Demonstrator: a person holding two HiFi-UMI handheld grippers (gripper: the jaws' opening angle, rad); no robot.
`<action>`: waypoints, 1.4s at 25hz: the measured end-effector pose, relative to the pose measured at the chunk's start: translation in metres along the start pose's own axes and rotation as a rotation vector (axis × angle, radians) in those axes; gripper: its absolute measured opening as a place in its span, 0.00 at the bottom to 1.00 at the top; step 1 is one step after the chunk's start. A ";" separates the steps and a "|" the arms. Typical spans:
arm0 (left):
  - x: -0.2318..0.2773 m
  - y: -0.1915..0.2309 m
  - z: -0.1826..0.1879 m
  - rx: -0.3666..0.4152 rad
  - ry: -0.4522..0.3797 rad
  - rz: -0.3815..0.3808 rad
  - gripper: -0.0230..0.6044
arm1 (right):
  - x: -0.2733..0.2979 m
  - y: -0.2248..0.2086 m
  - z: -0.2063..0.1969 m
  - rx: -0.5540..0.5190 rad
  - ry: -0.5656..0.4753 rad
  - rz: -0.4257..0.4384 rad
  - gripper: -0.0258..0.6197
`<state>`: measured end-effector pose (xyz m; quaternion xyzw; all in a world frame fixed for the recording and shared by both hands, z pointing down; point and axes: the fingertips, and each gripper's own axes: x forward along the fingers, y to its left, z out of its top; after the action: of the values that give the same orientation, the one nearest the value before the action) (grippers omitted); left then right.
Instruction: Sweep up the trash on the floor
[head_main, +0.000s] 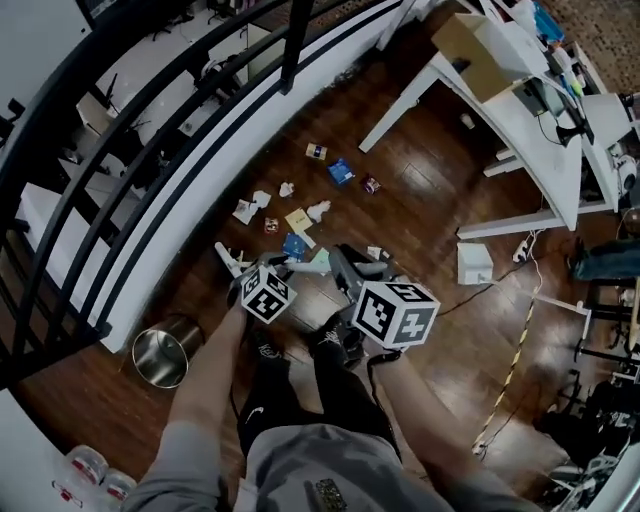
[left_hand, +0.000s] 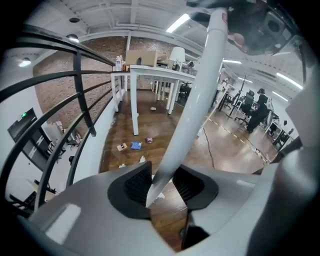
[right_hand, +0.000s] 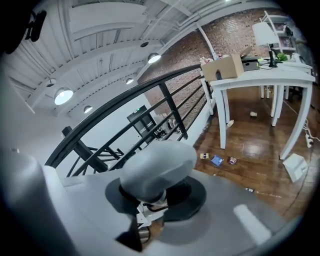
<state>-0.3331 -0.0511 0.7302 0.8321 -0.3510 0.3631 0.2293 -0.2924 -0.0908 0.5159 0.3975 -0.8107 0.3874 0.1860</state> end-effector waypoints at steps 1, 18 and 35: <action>0.010 -0.007 0.010 0.013 0.004 -0.011 0.24 | -0.006 -0.013 0.004 -0.012 0.006 0.004 0.14; 0.148 -0.151 0.158 0.247 0.044 -0.166 0.23 | -0.134 -0.207 0.044 -0.143 0.017 0.017 0.14; 0.107 -0.057 0.140 0.333 0.201 -0.140 0.22 | -0.071 -0.173 0.078 0.066 -0.065 0.144 0.15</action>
<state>-0.1753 -0.1480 0.7164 0.8406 -0.2027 0.4803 0.1472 -0.1118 -0.1821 0.5067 0.3563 -0.8296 0.4134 0.1181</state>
